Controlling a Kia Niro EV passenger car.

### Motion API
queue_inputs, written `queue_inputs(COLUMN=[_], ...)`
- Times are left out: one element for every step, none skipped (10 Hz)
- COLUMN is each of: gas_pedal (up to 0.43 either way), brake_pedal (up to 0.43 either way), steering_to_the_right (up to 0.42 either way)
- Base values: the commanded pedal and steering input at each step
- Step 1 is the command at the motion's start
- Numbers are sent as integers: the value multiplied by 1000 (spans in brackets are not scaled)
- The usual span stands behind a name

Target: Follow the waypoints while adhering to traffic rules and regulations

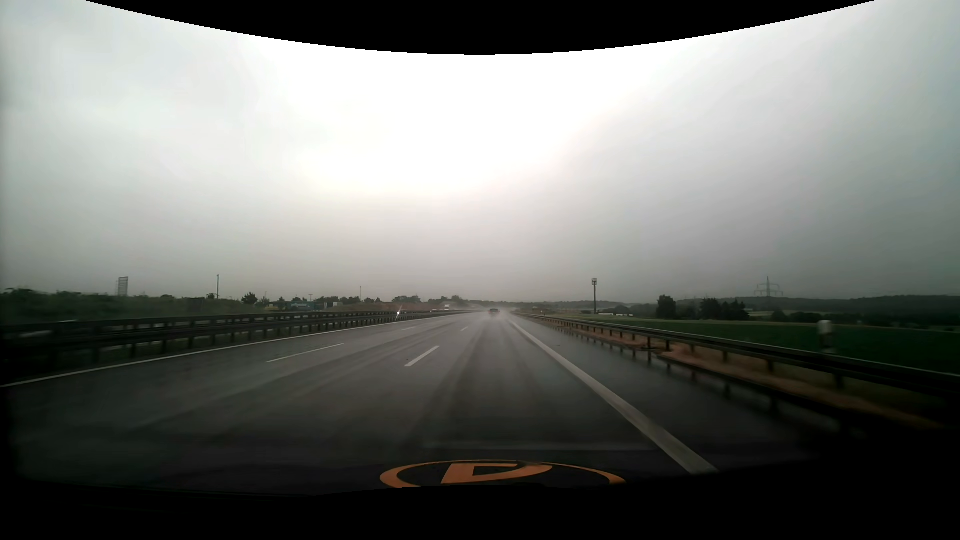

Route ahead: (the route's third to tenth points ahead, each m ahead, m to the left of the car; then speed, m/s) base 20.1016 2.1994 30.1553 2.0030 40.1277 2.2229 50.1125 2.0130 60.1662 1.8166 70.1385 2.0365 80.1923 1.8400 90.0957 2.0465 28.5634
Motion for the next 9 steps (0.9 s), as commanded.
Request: queue_inputs(gas_pedal=[248,280,299,299,299,299,299,299,299], brake_pedal=[0,0,0,0,0,0,0,0,0], steering_to_the_right=[-2,-2,-1,-1,-1,-1,-1,-2,-2])
